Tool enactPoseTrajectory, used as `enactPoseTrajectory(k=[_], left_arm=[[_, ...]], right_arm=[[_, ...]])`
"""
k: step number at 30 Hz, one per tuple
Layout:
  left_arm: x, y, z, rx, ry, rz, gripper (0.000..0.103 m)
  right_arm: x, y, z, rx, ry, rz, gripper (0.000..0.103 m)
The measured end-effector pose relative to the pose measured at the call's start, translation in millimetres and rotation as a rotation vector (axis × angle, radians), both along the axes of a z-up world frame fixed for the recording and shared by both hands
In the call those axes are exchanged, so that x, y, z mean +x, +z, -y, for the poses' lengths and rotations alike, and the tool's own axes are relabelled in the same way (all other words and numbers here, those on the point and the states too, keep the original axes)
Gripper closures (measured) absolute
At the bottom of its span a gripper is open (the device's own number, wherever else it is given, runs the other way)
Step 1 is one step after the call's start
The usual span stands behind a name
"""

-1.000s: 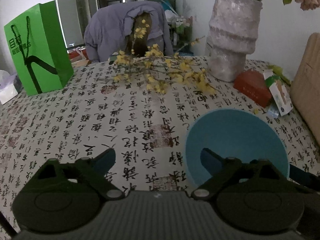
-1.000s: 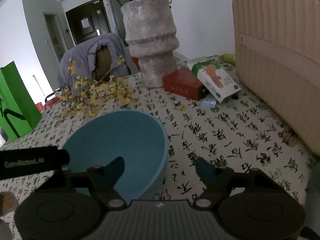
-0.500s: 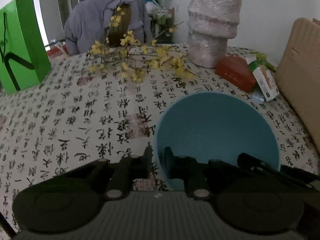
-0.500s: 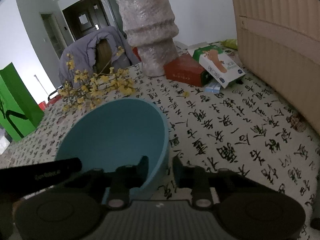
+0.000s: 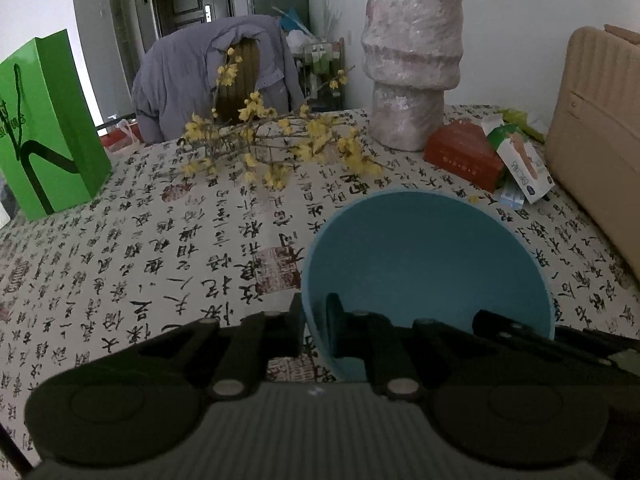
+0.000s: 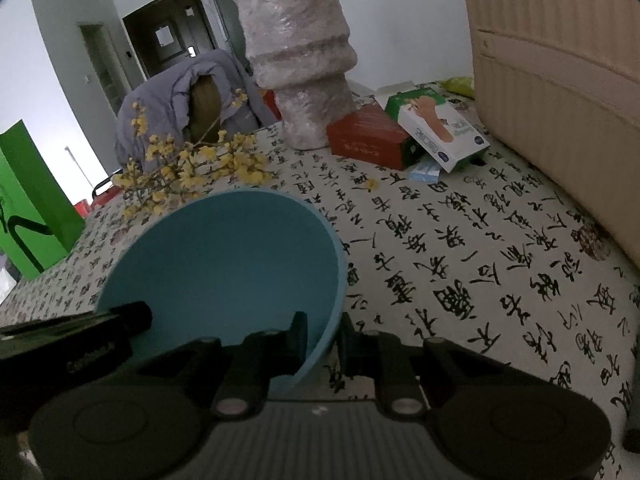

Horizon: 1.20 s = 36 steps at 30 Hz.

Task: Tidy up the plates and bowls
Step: 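Lift the blue bowl off the table with both grippers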

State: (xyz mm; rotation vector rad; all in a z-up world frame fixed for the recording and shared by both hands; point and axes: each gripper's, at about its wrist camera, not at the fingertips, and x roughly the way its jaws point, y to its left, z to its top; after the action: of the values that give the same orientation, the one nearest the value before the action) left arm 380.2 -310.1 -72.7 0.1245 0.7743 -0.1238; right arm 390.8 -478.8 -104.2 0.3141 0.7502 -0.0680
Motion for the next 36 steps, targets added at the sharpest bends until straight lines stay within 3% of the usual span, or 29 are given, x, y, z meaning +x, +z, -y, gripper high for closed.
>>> enactPoseTrajectory(k=[21,36], left_arm=[[-29.1,17.7,-12.9,0.034,0.0,0.09,0.09],[-64.2,49.0,-43.3,0.004,0.044,0.15,0.09]], right_arm=[[-17.6,19.3,-17.7,-0.048,0.035,0.089,0.088],[-48.7,50.8,-50.7,-0.114,0.074,0.174,0.088]])
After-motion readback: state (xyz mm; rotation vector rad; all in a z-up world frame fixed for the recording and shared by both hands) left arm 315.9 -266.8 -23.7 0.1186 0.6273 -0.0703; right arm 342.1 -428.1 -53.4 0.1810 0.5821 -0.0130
